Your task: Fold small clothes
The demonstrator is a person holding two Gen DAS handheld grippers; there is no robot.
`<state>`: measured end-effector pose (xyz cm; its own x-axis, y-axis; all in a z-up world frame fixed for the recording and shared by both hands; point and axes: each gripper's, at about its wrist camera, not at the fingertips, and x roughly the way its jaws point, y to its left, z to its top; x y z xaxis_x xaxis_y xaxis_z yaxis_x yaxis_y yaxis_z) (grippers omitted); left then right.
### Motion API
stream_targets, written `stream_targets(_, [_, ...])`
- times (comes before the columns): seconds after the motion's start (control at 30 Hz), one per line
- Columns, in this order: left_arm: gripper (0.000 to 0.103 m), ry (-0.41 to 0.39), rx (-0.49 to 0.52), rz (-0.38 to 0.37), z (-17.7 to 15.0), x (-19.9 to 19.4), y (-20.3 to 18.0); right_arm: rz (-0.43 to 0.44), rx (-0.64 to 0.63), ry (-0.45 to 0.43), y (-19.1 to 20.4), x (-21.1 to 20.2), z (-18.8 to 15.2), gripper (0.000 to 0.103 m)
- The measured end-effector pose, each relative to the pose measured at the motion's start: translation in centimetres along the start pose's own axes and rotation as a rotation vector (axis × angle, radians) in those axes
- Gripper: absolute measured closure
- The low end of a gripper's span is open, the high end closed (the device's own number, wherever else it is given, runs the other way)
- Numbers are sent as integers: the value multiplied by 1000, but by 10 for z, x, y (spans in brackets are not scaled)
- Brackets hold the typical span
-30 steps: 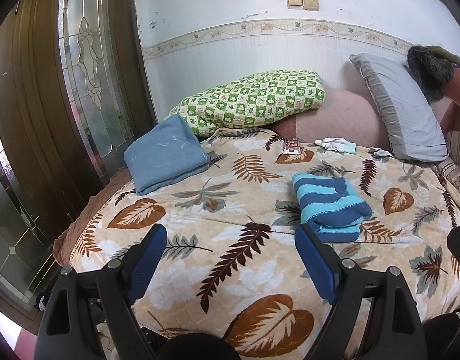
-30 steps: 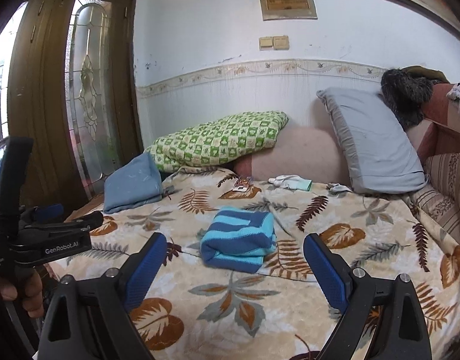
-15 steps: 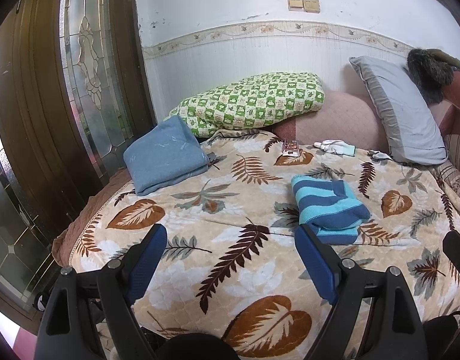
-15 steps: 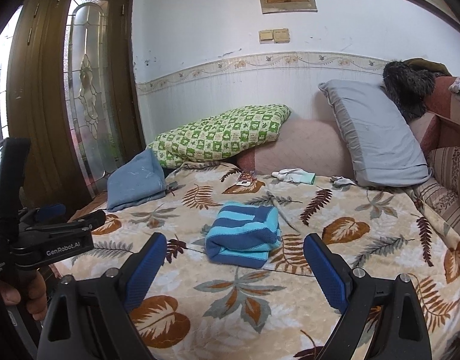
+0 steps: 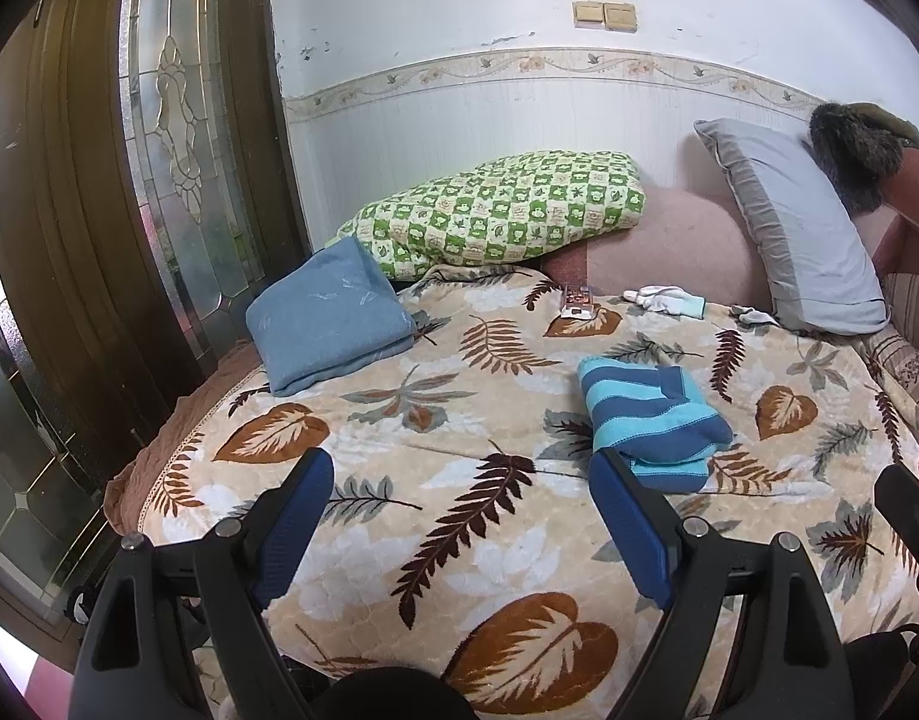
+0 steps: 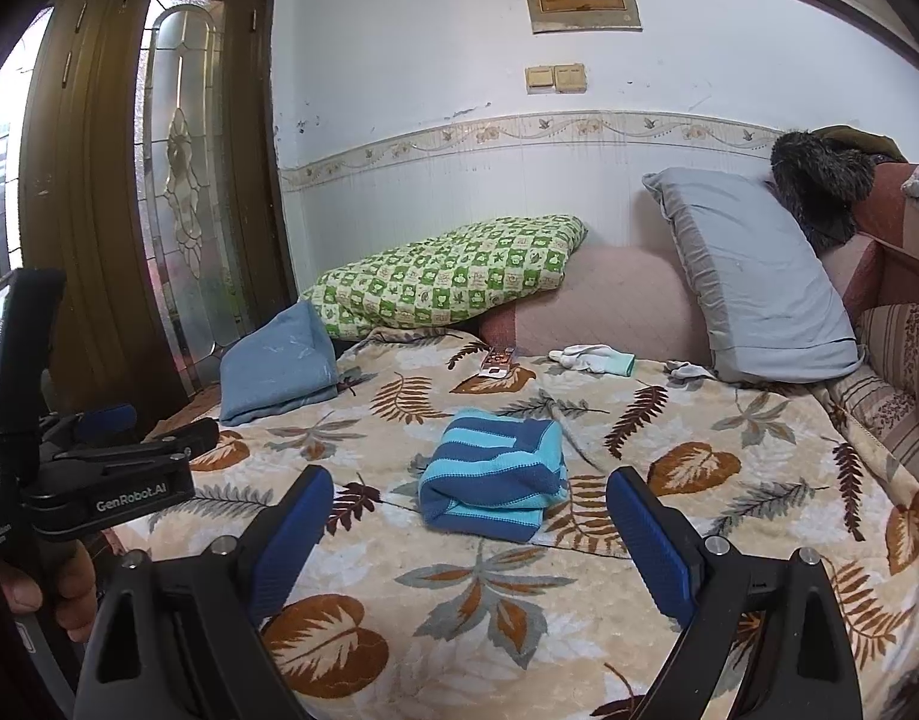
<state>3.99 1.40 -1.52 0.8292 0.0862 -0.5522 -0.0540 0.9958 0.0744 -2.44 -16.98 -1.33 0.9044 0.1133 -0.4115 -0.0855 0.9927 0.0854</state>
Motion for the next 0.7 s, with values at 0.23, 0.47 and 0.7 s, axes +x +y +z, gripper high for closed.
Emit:
stream_targets(0.23, [16, 1, -1, -2, 0, 0, 0, 0, 3, 2, 1, 0, 1, 9])
stream_targets(0.47, [16, 11, 6, -7, 0, 1, 0, 0, 6, 6, 0, 1, -1, 9])
stream_targets(0.7, [16, 18, 4, -6, -2, 4, 1, 2, 9, 9, -1, 2, -2, 9])
